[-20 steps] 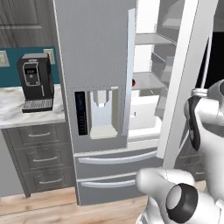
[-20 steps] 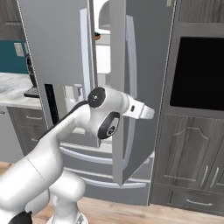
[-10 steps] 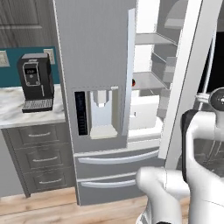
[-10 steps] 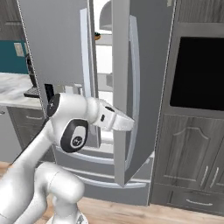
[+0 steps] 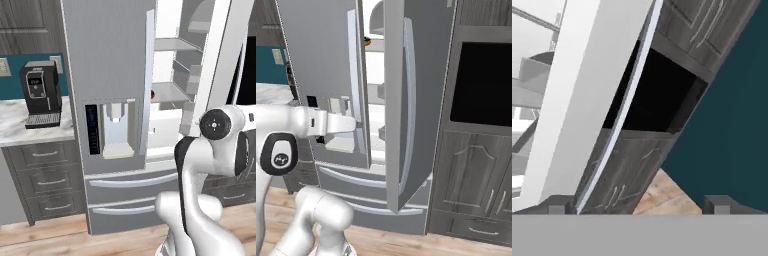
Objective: Take the donuts from the fridge and place them on the empty tray on the dining counter.
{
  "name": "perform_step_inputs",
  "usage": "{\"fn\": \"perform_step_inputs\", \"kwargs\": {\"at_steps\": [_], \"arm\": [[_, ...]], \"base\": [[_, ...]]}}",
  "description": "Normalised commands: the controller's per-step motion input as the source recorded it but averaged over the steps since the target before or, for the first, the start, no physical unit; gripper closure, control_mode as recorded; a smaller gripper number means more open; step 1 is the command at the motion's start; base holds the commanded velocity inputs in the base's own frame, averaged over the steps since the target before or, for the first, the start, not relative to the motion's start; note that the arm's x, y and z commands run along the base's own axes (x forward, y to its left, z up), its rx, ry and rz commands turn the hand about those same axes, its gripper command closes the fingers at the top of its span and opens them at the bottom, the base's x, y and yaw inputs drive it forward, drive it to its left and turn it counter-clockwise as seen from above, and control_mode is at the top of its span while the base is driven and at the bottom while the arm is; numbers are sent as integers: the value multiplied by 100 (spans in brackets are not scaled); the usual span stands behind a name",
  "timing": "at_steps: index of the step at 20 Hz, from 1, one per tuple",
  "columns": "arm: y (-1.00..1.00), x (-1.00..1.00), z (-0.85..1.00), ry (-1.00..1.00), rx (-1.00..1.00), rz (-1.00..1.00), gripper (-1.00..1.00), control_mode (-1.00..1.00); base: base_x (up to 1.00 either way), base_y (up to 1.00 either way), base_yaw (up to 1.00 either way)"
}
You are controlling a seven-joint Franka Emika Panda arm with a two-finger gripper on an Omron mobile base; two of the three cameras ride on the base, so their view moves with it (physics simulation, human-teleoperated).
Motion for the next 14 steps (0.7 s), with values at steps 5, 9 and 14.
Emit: {"fn": "perform_step_inputs", "kwargs": {"at_steps": [5, 9, 14], "arm": [[98, 23, 0, 67, -57, 10, -100, -100], [48, 97, -10, 72, -46, 0, -100, -100], [10, 100, 0, 69, -33, -1, -100, -100]], "base": [[0, 0, 0], [0, 0, 0], [0, 0, 0]]}}
